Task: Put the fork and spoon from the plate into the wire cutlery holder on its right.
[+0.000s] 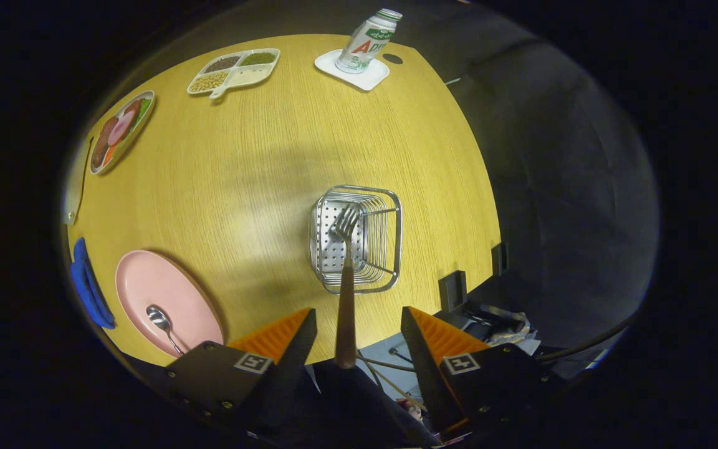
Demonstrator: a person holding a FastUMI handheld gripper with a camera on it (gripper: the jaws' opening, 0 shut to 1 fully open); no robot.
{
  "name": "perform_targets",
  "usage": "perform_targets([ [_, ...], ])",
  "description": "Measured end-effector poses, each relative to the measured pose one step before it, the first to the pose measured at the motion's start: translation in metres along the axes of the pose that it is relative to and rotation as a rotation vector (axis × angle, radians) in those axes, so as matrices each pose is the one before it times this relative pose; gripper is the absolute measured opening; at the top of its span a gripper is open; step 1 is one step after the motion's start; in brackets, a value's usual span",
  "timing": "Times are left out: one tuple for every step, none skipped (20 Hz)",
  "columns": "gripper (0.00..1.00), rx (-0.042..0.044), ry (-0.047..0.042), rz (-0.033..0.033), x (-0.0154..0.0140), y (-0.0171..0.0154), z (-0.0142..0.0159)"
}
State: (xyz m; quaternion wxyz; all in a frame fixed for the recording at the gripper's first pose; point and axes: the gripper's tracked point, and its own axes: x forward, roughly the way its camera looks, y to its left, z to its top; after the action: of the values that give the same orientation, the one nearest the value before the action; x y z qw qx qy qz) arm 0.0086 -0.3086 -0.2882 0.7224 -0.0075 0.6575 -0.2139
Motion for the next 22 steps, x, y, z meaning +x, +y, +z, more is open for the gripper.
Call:
perform_targets([
  [0.9,-0.00282,-0.00717,0.0021,-0.00122,0.00089,-0.00032],
  [0.9,-0.00328,-0.00424,-0.0019,-0.00216,0.00048,-0.00066],
  [0.9,-0.0019,-0.00372,-0.00375,-0.0012,0.00079,-0.00019],
  [0.9,-0.00118,-0.00215,-0.00024,-0.00183,0.00127,-0.00026],
  [0.9,-0.00281,-0.00438,-0.00089,-0.00084,0.00022,0.00005],
  [0.9,-0.00511,-0.0075,-0.00059,-0.0009,0.00188,0.00029],
  [0.9,-0.00531,-0.01014,-0.00066,-0.00233,0.00166,0.001],
  [0.9,-0.00462,-0.01176,-0.00264,-0.003,0.00176,0.00163],
  [0.9,-0.00522,-0.01075,-0.00287,-0.00413,0.00211,0.0015],
  [0.9,-0.00578,-0.00983,-0.00464,-0.00421,0.00206,0.00117],
  [0.9,-0.00908,-0.01075,-0.00428,-0.00379,0.00218,0.00084],
  [0.9,-0.01221,-0.01147,-0.00393,-0.00457,0.00365,0.00148],
  [0.9,-0.00973,-0.01132,-0.00298,-0.00391,0.00336,0.00176],
  [0.9,-0.01246,-0.01231,-0.00125,-0.00442,0.00442,0.00159],
  [0.9,-0.01429,-0.0142,-0.00062,-0.00558,0.006,0.00119],
  [0.9,-0.01484,-0.011,-0.00038,-0.00427,0.00616,0.00038],
  [0.9,-0.01456,-0.00914,0.00064,-0.00338,0.00579,0.0005],
  [0.9,-0.01817,-0.00983,0.00128,-0.00505,0.00756,0.00081],
  [0.9,-0.02041,-0.01039,0.00202,-0.00443,0.00855,-0.0002],
  [0.9,-0.02095,-0.00878,0.00321,-0.00395,0.00937,-0.00068],
  [0.9,-0.02135,-0.0063,0.00365,-0.00479,0.00987,-0.00012],
  [0.9,-0.0216,-0.00703,0.00396,-0.00321,0.01013,-0.00041],
])
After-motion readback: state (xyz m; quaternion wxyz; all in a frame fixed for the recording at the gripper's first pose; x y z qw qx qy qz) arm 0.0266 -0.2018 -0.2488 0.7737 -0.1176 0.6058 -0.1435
